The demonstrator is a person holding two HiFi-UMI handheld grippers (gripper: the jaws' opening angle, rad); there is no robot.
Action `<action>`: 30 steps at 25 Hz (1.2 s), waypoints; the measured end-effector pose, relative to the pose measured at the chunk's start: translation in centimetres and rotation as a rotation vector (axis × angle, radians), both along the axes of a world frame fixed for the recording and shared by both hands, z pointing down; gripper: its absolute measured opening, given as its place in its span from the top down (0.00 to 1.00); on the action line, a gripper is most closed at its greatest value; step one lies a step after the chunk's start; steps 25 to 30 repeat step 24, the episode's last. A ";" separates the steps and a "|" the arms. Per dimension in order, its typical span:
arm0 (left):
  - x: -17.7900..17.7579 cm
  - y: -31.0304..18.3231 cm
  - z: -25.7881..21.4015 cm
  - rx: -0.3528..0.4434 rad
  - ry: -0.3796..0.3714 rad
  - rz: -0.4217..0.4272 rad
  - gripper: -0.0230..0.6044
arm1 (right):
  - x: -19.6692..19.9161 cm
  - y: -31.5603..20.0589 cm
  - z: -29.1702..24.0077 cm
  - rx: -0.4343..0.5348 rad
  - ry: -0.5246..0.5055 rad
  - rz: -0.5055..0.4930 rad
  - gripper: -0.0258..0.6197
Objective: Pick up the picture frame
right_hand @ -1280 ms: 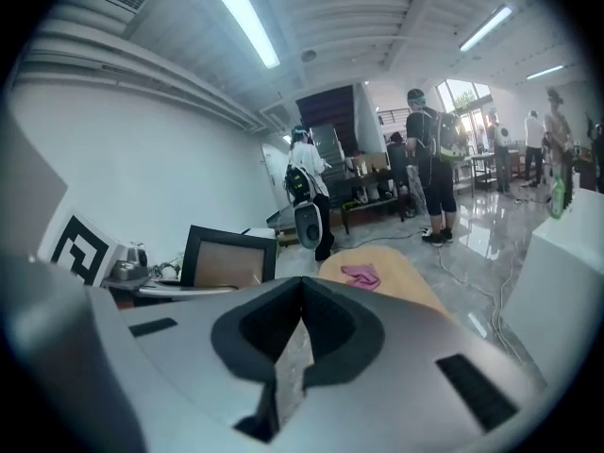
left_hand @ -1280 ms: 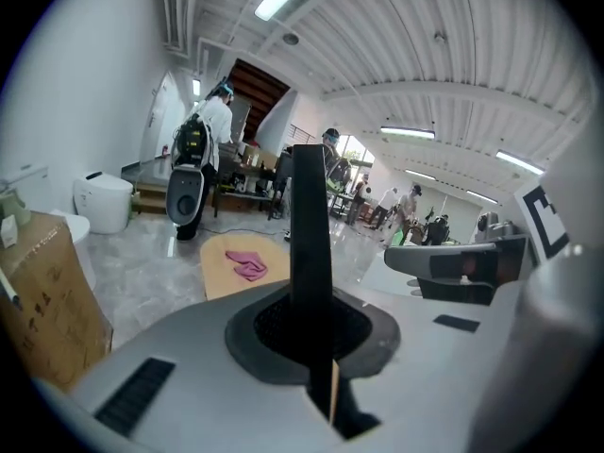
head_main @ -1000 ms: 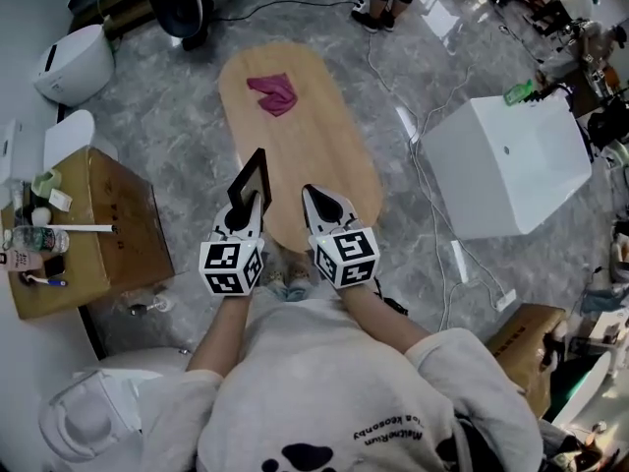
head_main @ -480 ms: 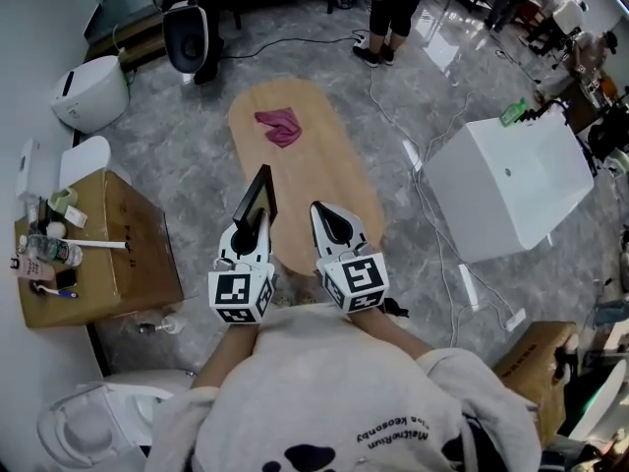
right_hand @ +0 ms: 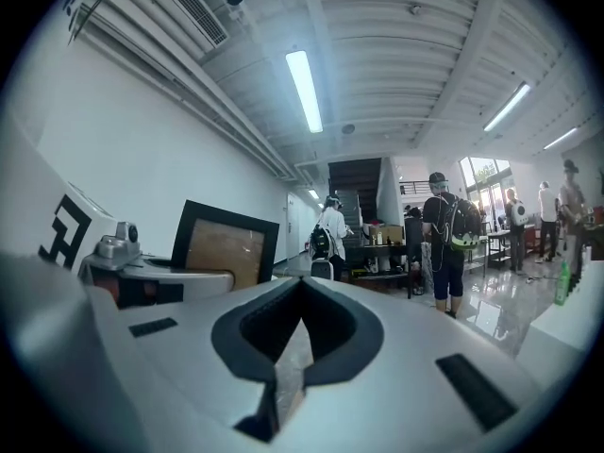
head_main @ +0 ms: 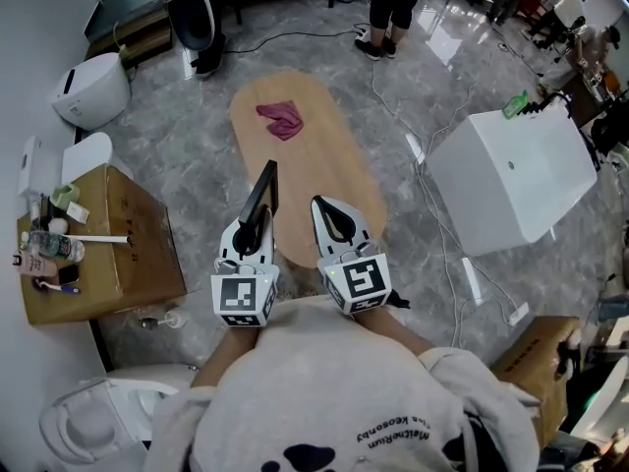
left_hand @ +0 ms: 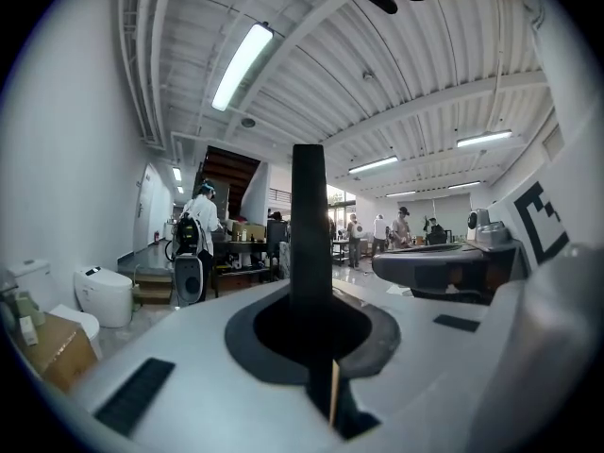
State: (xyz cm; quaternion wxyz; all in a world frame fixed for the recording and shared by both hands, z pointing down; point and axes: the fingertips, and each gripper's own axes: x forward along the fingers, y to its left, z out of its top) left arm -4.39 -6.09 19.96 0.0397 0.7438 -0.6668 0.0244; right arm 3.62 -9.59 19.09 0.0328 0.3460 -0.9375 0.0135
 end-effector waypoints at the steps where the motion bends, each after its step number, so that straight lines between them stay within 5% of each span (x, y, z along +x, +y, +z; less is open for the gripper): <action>1: -0.1 0.1 0.2 -0.005 0.007 -0.003 0.94 | -0.1 0.1 0.1 -0.006 -0.001 -0.005 0.95; 30: -2.3 0.7 2.5 -0.030 0.045 0.008 0.94 | -1.6 0.8 2.1 -0.046 0.020 0.011 0.95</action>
